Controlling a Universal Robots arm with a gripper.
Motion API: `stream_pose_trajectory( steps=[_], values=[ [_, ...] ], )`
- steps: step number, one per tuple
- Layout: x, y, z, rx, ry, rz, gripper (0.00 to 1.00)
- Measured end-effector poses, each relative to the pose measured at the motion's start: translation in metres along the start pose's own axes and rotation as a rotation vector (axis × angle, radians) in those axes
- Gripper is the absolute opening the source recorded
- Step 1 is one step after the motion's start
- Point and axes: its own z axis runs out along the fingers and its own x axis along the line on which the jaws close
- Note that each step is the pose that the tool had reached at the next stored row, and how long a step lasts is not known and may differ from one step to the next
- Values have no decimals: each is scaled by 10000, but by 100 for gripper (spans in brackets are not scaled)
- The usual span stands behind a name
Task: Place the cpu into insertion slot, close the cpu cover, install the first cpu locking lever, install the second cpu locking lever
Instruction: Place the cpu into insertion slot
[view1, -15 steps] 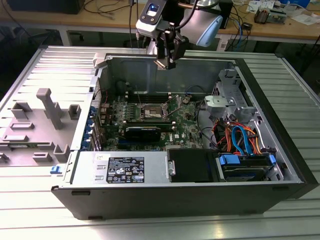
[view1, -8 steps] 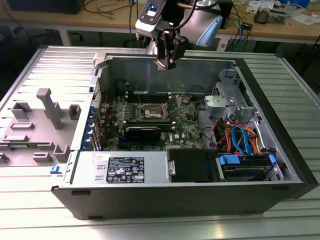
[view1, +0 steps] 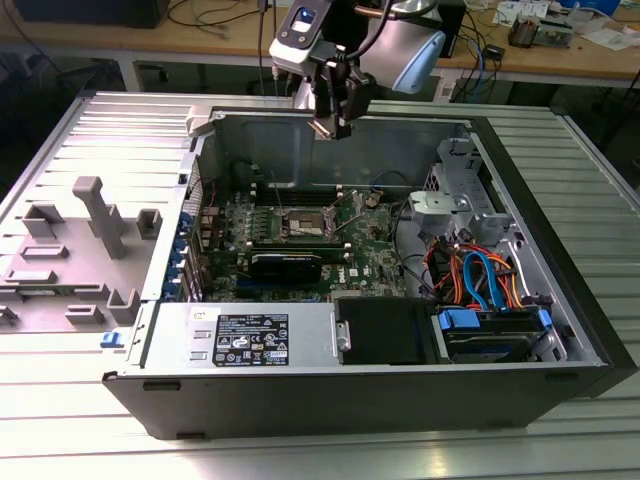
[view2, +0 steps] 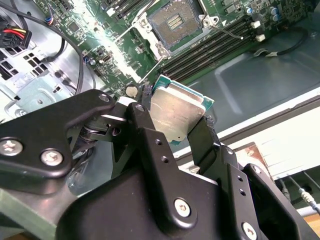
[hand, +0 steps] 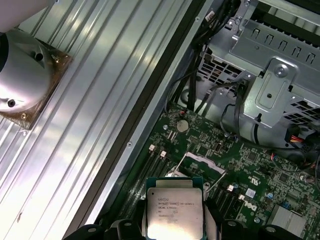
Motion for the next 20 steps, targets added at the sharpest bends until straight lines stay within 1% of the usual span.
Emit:
stream_pose_trajectory(
  steps=[6,13,16,20],
  values=[
    [0,-1,7,-10,-41,474,54],
    [0,-2,15,-20,-79,903,54],
    [0,-3,17,-21,-89,1007,54],
    [0,-3,18,-22,-90,1022,54]
  ],
)
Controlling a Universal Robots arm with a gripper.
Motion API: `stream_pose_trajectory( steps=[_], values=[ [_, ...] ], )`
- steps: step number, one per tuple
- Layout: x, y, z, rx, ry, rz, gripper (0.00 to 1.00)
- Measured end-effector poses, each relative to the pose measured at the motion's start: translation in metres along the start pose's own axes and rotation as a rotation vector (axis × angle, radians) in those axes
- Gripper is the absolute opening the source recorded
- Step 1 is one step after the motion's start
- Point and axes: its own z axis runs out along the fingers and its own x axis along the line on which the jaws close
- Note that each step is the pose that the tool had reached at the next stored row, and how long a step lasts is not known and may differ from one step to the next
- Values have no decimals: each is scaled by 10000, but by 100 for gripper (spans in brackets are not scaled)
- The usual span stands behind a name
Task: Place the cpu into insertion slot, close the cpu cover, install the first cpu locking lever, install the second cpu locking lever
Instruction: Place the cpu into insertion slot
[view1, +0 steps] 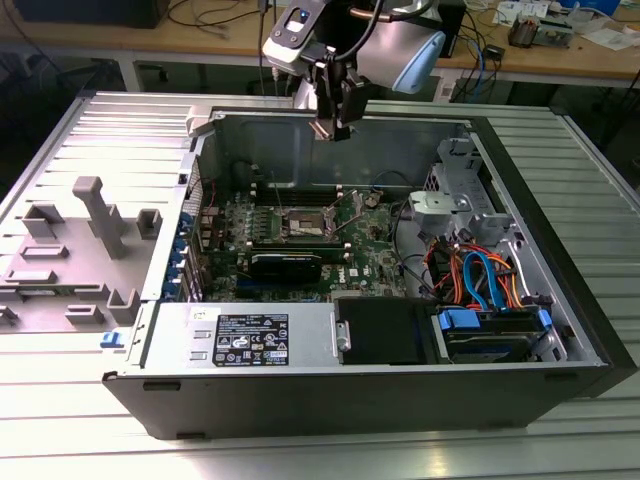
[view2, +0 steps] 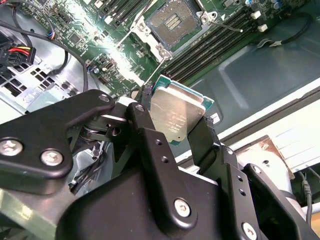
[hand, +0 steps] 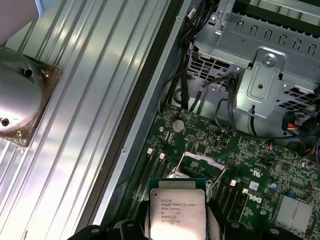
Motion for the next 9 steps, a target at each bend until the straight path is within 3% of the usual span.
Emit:
stream_pose_trajectory(
  steps=[9],
  values=[
    [0,-1,5,-3,-6,83,54]
  ],
)
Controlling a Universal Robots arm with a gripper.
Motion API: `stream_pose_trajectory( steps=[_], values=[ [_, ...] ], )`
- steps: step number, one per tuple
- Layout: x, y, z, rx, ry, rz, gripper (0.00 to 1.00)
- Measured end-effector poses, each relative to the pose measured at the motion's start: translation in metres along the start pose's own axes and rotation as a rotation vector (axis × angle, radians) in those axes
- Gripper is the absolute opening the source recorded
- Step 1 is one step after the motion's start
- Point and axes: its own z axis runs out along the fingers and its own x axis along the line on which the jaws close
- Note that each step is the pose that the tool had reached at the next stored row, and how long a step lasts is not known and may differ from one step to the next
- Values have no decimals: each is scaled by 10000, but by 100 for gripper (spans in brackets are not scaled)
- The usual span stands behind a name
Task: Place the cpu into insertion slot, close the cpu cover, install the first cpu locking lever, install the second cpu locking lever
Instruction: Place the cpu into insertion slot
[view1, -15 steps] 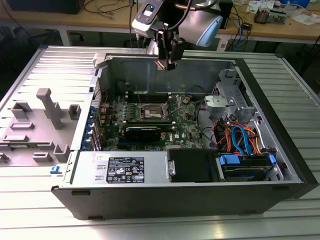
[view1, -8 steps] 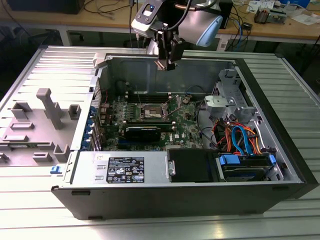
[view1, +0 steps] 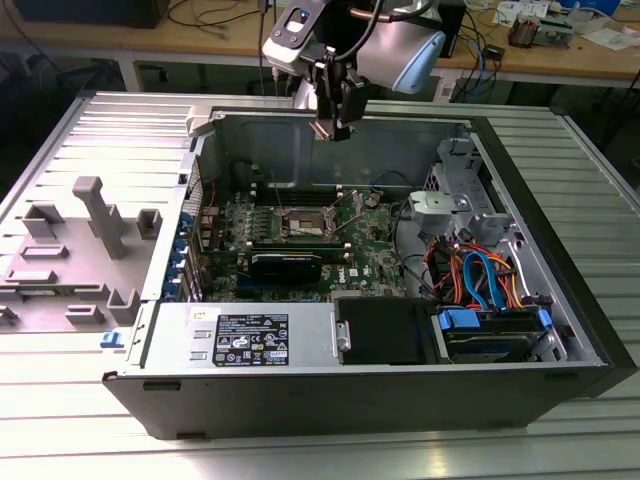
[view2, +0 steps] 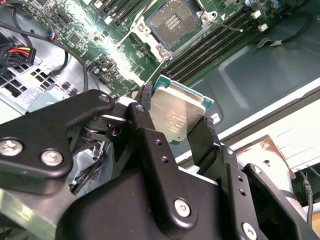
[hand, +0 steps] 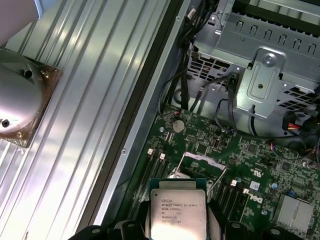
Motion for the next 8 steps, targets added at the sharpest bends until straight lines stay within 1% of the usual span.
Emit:
stream_pose_trajectory(
  steps=[1,2,3,4,5,8],
  values=[
    [0,0,2,-1,-7,75,54],
    [0,-1,10,-8,-33,368,54],
    [0,-2,21,-22,-90,1024,54],
    [8,-33,22,-25,-95,1084,54],
    [25,-87,19,-24,-92,1092,54],
    [32,-105,19,-26,-92,1104,54]
  ],
)
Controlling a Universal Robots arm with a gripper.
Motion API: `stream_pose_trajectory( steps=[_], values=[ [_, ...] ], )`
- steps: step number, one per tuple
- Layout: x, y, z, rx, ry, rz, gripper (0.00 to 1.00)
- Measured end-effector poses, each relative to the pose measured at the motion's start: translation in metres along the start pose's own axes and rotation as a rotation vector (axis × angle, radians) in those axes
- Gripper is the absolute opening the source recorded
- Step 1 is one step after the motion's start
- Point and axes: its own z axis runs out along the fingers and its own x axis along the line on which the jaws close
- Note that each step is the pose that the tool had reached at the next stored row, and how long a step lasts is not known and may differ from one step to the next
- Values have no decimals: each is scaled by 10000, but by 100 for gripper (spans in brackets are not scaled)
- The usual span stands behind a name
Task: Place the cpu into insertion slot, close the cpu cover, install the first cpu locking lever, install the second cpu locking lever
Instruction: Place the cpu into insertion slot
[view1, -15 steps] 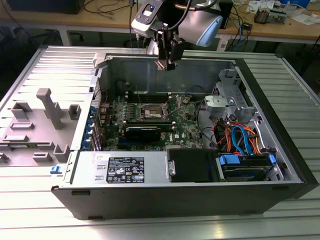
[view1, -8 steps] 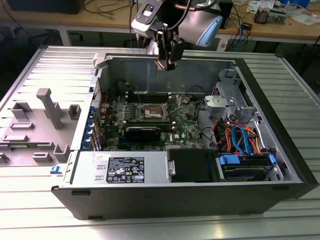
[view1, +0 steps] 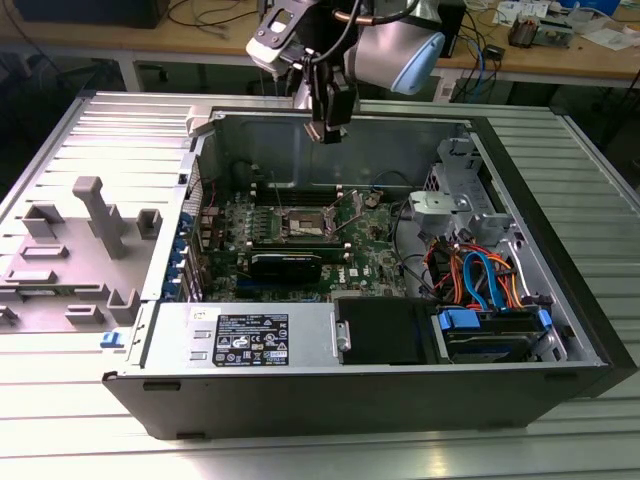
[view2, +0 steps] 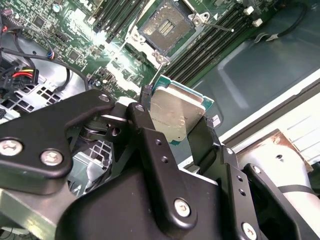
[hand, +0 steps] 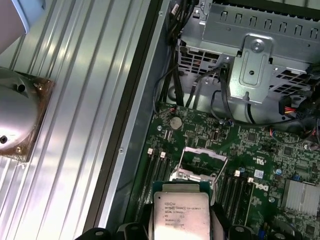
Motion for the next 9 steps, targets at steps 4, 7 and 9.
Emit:
stream_pose_trajectory(
  steps=[4,7,9],
  values=[
    [1,-5,0,1,-2,5,54],
    [1,-5,0,1,-2,5,54],
    [1,-5,0,1,-1,6,54]
  ],
)
